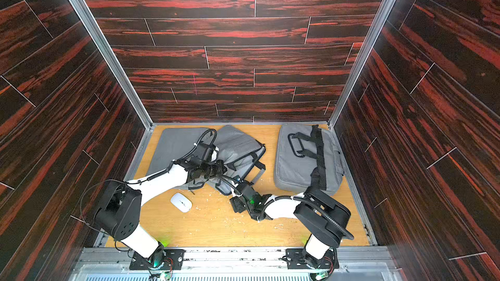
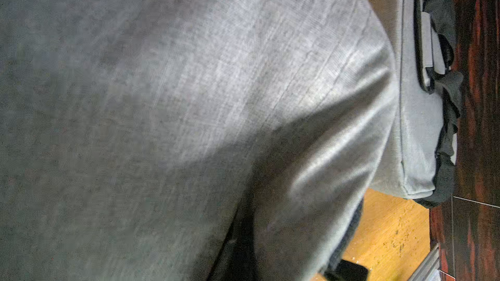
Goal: Put the mouse into the laptop bag
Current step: Pick up the mouse from the center of the board, then place the mouse in the zippered laptop bag, then close the zippered laptop bag at the center of the board.
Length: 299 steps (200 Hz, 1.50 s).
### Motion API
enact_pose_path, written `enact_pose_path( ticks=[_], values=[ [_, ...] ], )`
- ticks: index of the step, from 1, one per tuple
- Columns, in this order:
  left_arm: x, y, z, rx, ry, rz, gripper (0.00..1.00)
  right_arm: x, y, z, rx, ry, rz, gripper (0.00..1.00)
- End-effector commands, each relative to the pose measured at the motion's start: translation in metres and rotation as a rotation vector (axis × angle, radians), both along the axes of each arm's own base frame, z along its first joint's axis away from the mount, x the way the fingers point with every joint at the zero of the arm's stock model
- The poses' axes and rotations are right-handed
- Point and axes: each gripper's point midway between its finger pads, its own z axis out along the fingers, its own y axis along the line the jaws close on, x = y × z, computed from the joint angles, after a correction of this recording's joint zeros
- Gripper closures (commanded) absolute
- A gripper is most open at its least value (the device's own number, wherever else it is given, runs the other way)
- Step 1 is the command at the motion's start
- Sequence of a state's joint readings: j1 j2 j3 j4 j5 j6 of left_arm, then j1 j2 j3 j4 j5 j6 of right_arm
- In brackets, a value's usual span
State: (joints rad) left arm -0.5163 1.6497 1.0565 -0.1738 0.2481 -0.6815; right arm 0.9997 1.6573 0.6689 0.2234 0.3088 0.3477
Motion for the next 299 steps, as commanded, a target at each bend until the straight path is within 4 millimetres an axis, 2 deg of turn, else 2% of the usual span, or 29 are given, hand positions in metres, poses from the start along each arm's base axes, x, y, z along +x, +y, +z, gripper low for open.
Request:
enact_pose_path(
  ticks=[1, 32, 72, 95, 107, 140, 162, 191, 207, 224, 249, 271, 299],
  values=[
    [0.0, -0.015, 0.016, -0.056, -0.005, -0.031, 1.0, 0.004, -0.012, -0.011, -0.052, -0.007, -0.048, 0.34],
    [-0.002, -0.017, 0.017, -0.058, -0.006, -0.037, 1.0, 0.017, -0.001, 0.006, -0.037, -0.053, 0.004, 0.42],
    [-0.006, -0.02, 0.019, -0.065, -0.007, -0.047, 1.0, 0.039, 0.011, 0.033, 0.002, -0.101, 0.038, 0.46],
    [-0.008, -0.023, 0.02, -0.071, -0.003, -0.056, 1.0, 0.041, 0.015, 0.043, 0.031, -0.099, 0.062, 0.45],
    [-0.009, -0.025, 0.019, -0.072, -0.003, -0.059, 1.0, 0.044, 0.021, 0.044, 0.04, -0.091, 0.08, 0.45],
    [-0.01, -0.029, 0.022, -0.084, -0.006, -0.069, 1.0, 0.05, 0.04, 0.029, 0.012, -0.053, 0.126, 0.46],
    [-0.011, -0.034, 0.021, -0.089, -0.004, -0.081, 1.0, 0.056, 0.057, 0.031, 0.055, -0.054, 0.15, 0.46],
    [-0.012, -0.041, 0.016, -0.099, 0.009, -0.093, 1.0, 0.069, 0.076, 0.041, 0.138, -0.111, 0.151, 0.37],
    [-0.013, -0.043, 0.013, -0.103, 0.019, -0.099, 1.0, 0.072, 0.081, 0.045, 0.194, -0.14, 0.142, 0.26],
    [-0.014, -0.044, 0.01, -0.095, 0.023, -0.102, 1.0, 0.069, 0.076, 0.047, 0.239, -0.155, 0.126, 0.13],
    [-0.014, -0.041, 0.006, -0.078, 0.024, -0.097, 1.0, 0.054, 0.056, 0.057, 0.279, -0.151, 0.1, 0.05],
    [-0.015, -0.039, 0.004, -0.066, 0.025, -0.096, 1.0, 0.034, 0.032, 0.061, 0.311, -0.095, 0.066, 0.02],
    [-0.016, -0.036, 0.0, -0.051, 0.028, -0.094, 1.0, 0.009, 0.002, 0.046, 0.329, 0.016, 0.011, 0.02]
  ],
)
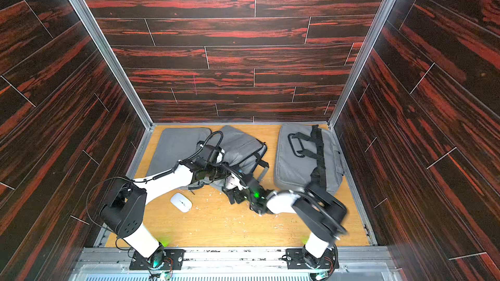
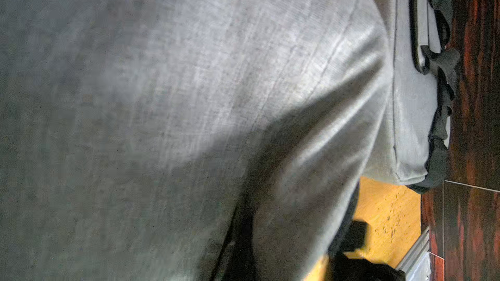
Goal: Put the mouse into the laptop bag
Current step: Close the zippered laptop bag at the center of the board.
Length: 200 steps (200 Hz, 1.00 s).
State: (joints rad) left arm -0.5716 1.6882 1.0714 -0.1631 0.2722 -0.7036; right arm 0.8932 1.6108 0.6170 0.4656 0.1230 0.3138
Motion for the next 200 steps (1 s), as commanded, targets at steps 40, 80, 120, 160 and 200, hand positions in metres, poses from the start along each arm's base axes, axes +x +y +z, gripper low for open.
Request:
enact_pose_path(
  ticks=[40, 80, 120, 160, 200],
  values=[
    [-0.005, -0.008, 0.004, -0.02, 0.006, -0.039, 1.0, -0.029, -0.038, -0.01, 0.103, 0.178, -0.094, 0.26],
    [-0.005, -0.008, 0.006, -0.023, 0.004, -0.038, 1.0, -0.017, -0.033, -0.011, 0.151, 0.218, -0.098, 1.0],
    [-0.007, -0.01, 0.007, -0.034, 0.007, -0.044, 1.0, 0.011, -0.016, -0.01, 0.116, 0.187, -0.106, 1.0],
    [-0.006, -0.013, 0.007, -0.053, 0.007, -0.046, 1.0, 0.033, 0.011, -0.022, 0.113, 0.213, -0.083, 1.0],
    [-0.006, -0.015, 0.002, -0.061, 0.015, -0.048, 1.0, 0.039, 0.024, -0.002, 0.195, 0.201, -0.069, 1.0]
  ],
)
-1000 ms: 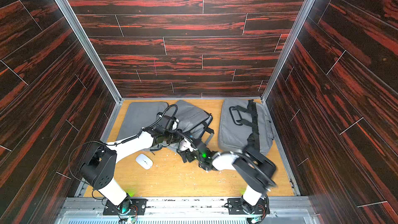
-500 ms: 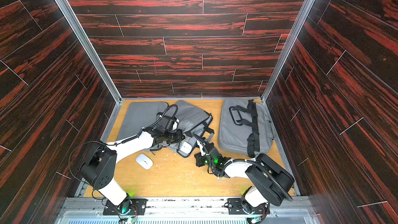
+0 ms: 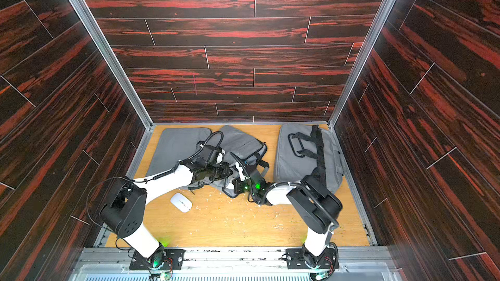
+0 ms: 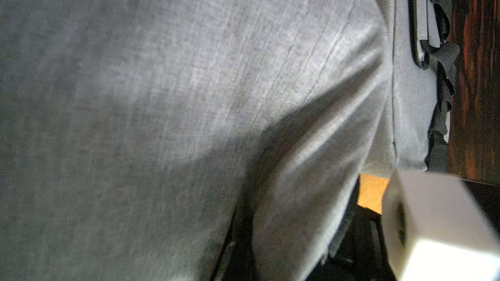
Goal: Put the mouse into the laptop bag
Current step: Close the zippered laptop bag at the center of the board.
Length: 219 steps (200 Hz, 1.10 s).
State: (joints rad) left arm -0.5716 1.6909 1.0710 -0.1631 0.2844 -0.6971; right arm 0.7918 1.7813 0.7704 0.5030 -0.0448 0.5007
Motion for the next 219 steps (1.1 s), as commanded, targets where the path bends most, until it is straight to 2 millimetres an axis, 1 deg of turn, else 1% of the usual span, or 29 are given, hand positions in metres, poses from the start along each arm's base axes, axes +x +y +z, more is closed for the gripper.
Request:
enact_pose_path(
  ticks=[1, 11, 23, 43, 55, 65, 75, 87, 105, 115, 131, 143, 156, 169, 175, 179, 188, 200, 205, 213, 219],
  values=[
    [-0.005, -0.014, 0.002, -0.056, 0.013, -0.035, 1.0, -0.002, 0.001, 0.002, 0.028, 0.015, -0.003, 1.0],
    [-0.005, -0.013, 0.002, -0.054, 0.013, -0.037, 1.0, -0.006, -0.009, 0.004, 0.014, 0.009, -0.025, 1.0],
    [-0.005, -0.013, 0.003, -0.051, 0.009, -0.04, 1.0, -0.012, -0.026, 0.004, -0.01, 0.004, -0.059, 1.0],
    [-0.005, -0.011, 0.006, -0.045, -0.001, -0.04, 1.0, -0.022, -0.054, -0.003, -0.052, 0.02, -0.104, 1.0],
    [-0.006, -0.01, 0.006, -0.041, -0.004, -0.04, 1.0, -0.023, -0.063, -0.008, -0.077, 0.033, -0.115, 1.0],
    [-0.006, -0.009, 0.006, -0.038, -0.004, -0.04, 1.0, -0.023, -0.065, -0.012, -0.089, 0.041, -0.118, 1.0],
    [-0.007, -0.008, 0.006, -0.037, -0.004, -0.039, 1.0, -0.02, -0.063, -0.014, -0.087, 0.047, -0.113, 1.0],
    [-0.008, -0.007, 0.005, -0.033, -0.003, -0.037, 1.0, -0.016, -0.055, -0.014, -0.072, 0.048, -0.1, 1.0],
    [-0.008, -0.007, 0.003, -0.033, 0.003, -0.034, 1.0, -0.006, -0.034, -0.009, -0.02, 0.054, -0.068, 1.0],
    [-0.008, -0.007, 0.003, -0.035, 0.004, -0.034, 1.0, -0.001, -0.021, -0.01, 0.007, 0.07, -0.048, 1.0],
    [-0.008, -0.008, 0.002, -0.035, 0.004, -0.034, 1.0, 0.002, 0.001, -0.007, 0.054, 0.088, -0.006, 1.0],
    [-0.007, -0.008, 0.001, -0.033, 0.004, -0.032, 1.0, 0.0, 0.011, -0.005, 0.066, 0.09, 0.016, 1.0],
    [-0.008, -0.008, 0.0, -0.031, 0.008, -0.033, 1.0, -0.004, 0.012, -0.002, 0.066, 0.088, 0.021, 1.0],
    [-0.009, -0.006, 0.0, -0.024, 0.014, -0.032, 1.0, -0.007, -0.002, 0.002, 0.046, 0.081, -0.013, 1.0],
    [-0.01, -0.005, 0.0, -0.019, 0.013, -0.031, 0.95, -0.009, -0.011, 0.004, 0.025, 0.078, -0.03, 1.0],
    [-0.01, -0.004, 0.001, -0.016, 0.011, -0.029, 0.9, -0.01, -0.019, 0.007, 0.01, 0.073, -0.042, 1.0],
    [-0.011, 0.0, 0.003, -0.007, 0.004, -0.019, 0.74, -0.015, -0.038, 0.012, -0.037, 0.073, -0.075, 1.0],
    [-0.013, 0.007, 0.009, 0.0, -0.011, -0.007, 0.5, -0.021, -0.066, 0.017, -0.116, 0.081, -0.122, 1.0],
    [-0.014, 0.01, 0.012, 0.004, -0.017, 0.002, 0.42, -0.024, -0.077, 0.02, -0.146, 0.084, -0.14, 1.0],
    [-0.017, 0.017, 0.018, 0.014, -0.031, 0.013, 0.33, -0.029, -0.095, 0.026, -0.192, 0.083, -0.169, 0.99],
    [-0.019, 0.023, 0.022, 0.026, -0.04, 0.025, 0.28, -0.031, -0.108, 0.029, -0.225, 0.087, -0.193, 0.97]
  ],
)
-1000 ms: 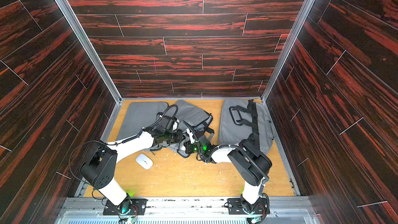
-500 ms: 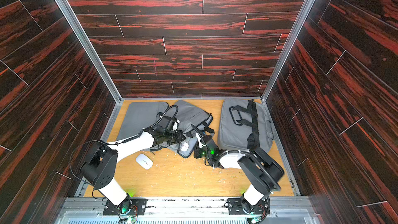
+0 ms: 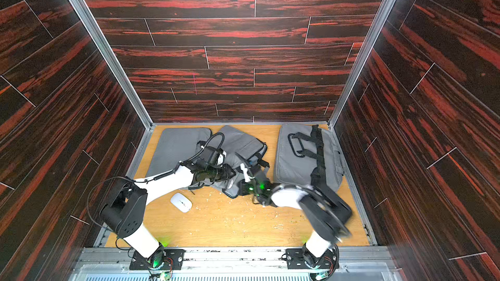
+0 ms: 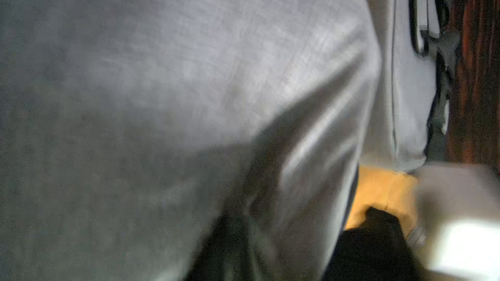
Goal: Put the mouse into the laptop bag
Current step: Close the zippered laptop bag at the center of the board, then adjust the zippered laptop bag at the center of the board.
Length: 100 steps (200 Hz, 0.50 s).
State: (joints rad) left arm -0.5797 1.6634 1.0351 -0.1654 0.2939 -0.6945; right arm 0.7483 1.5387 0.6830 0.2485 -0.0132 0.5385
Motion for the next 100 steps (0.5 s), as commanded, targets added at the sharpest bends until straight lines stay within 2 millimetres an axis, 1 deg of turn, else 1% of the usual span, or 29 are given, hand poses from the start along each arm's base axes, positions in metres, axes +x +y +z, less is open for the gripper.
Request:
enact_pose_path(
  ticks=[1, 11, 27, 38, 43, 58, 68, 80, 100],
  values=[
    [-0.008, 0.022, 0.025, 0.026, -0.053, 0.042, 0.27, -0.012, -0.056, 0.014, -0.168, 0.009, -0.098, 0.96],
    [-0.012, 0.033, 0.032, 0.044, -0.069, 0.065, 0.22, -0.013, -0.076, 0.021, -0.209, 0.014, -0.139, 0.93],
    [-0.022, 0.052, 0.039, 0.079, -0.092, 0.113, 0.19, -0.009, -0.098, 0.036, -0.252, 0.0, -0.193, 0.87],
    [-0.029, 0.067, 0.039, 0.109, -0.091, 0.158, 0.17, 0.0, -0.107, 0.046, -0.25, -0.018, -0.222, 0.81],
    [-0.032, 0.073, 0.038, 0.118, -0.087, 0.177, 0.16, 0.006, -0.108, 0.05, -0.237, -0.023, -0.228, 0.76],
    [-0.041, 0.085, 0.031, 0.125, -0.067, 0.232, 0.11, 0.035, -0.11, 0.059, -0.198, -0.012, -0.242, 0.61],
    [-0.046, 0.087, 0.022, 0.111, -0.04, 0.258, 0.09, 0.06, -0.111, 0.062, -0.182, 0.007, -0.258, 0.53],
    [-0.05, 0.086, 0.011, 0.098, -0.007, 0.267, 0.08, 0.091, -0.108, 0.062, -0.156, 0.012, -0.258, 0.44],
    [-0.055, 0.088, -0.006, 0.111, 0.05, 0.284, 0.06, 0.141, -0.103, 0.056, -0.139, 0.011, -0.243, 0.36]
  ],
)
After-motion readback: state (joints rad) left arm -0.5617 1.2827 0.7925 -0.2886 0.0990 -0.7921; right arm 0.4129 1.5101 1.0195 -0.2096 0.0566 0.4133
